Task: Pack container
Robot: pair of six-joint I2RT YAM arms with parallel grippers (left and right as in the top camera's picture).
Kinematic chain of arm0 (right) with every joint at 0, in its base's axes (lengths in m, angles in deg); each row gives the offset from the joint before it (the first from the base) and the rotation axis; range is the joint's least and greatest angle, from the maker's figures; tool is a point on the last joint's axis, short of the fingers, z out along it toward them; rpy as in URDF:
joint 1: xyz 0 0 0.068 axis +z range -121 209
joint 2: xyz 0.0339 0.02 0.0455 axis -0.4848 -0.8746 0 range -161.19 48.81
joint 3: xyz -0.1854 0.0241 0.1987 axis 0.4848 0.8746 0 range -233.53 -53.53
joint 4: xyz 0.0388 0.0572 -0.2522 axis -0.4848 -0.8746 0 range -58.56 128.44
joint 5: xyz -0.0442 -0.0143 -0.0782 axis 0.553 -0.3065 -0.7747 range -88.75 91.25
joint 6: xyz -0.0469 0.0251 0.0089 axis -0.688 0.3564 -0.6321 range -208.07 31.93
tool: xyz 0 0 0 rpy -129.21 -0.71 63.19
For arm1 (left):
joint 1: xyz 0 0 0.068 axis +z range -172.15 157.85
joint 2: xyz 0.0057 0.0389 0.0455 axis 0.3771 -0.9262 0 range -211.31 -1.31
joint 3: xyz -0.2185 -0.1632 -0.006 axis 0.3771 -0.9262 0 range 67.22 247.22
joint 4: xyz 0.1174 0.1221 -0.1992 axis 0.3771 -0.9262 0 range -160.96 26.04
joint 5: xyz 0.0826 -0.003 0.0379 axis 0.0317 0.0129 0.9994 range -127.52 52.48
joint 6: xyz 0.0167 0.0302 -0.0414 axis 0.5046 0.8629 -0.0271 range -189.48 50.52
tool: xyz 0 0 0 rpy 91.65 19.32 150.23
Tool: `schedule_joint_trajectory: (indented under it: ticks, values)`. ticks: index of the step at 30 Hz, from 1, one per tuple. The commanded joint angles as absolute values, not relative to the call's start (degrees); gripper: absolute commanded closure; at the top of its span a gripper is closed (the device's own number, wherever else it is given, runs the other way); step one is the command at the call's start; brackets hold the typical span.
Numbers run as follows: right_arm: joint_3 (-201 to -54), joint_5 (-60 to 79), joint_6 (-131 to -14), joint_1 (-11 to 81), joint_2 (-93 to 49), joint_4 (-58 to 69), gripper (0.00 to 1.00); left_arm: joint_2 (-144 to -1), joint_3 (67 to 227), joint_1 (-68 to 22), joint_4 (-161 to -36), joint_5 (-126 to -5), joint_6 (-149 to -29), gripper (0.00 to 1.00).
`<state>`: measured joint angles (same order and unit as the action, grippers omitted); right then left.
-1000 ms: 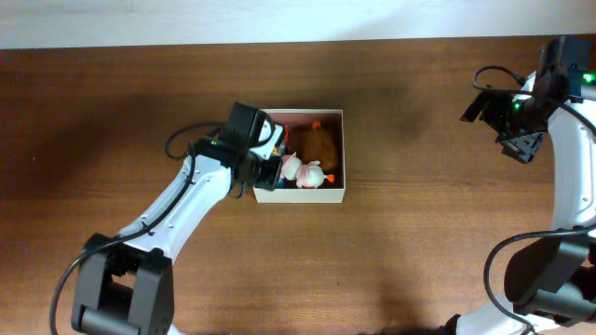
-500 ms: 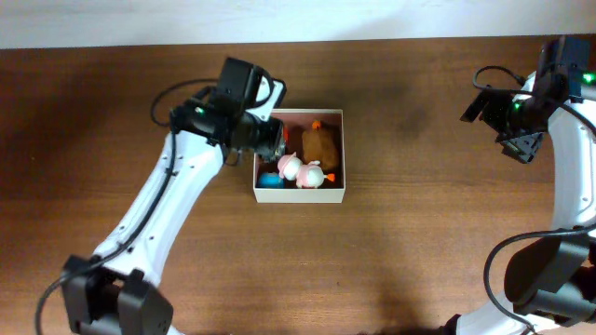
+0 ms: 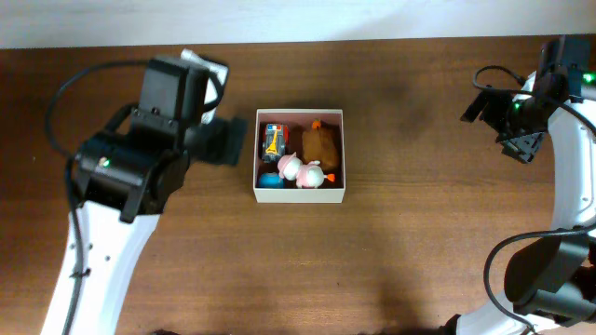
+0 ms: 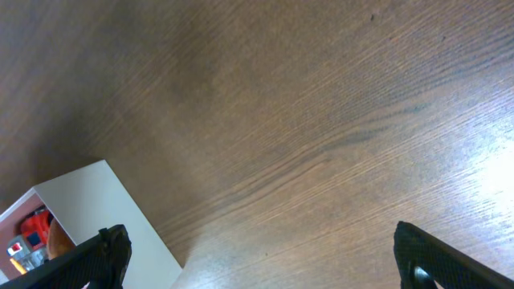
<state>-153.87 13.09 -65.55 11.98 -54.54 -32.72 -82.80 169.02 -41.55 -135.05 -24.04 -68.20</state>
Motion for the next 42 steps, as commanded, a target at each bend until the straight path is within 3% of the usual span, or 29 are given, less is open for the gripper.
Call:
schedule_joint_trajectory:
  ticks: [1, 10, 14, 17, 21, 25, 32, 42]
  values:
    - [-154.15, 12.56, -65.28, 12.20, -54.69, -32.72, 0.01, -79.66, 169.18, -35.78, -140.10, -18.93, -68.92, 0.00]
    - [-154.15, 12.56, -65.28, 12.20, -54.67, -32.72, 0.01, -66.78, 161.11, -18.47, -140.53, -28.65, -68.33, 0.00]
    - [-154.15, 12.56, -65.28, 12.20, -54.67, -32.72, 0.01, -57.69, 145.02, -17.97, -121.39, -32.04, -67.65, 0.00]
    - [-154.15, 12.56, -65.28, 12.20, -54.69, -32.72, 0.01, -47.11, 122.12, -17.97, -94.46, -38.29, -67.70, 0.00]
    - [-154.15, 12.56, -65.28, 12.20, -54.69, -32.72, 0.01, -37.67, 99.47, -18.32, -67.92, -46.21, -67.74, 0.00]
    - [-154.15, 12.56, -65.28, 12.20, -54.67, -32.74, 0.01, -28.36, 84.39, -19.17, -54.57, -46.99, -67.72, 0.00]
    - [-154.15, 12.56, -65.28, 12.20, -54.67, -32.72, 0.01, -16.60, 73.25, -19.17, -51.95, -46.97, -67.72, 0.00]
    - [-154.15, 12.56, -65.28, 12.20, -54.67, -32.72, 0.01, -8.34, 69.73, -19.15, -65.32, -42.03, -67.67, 0.00]
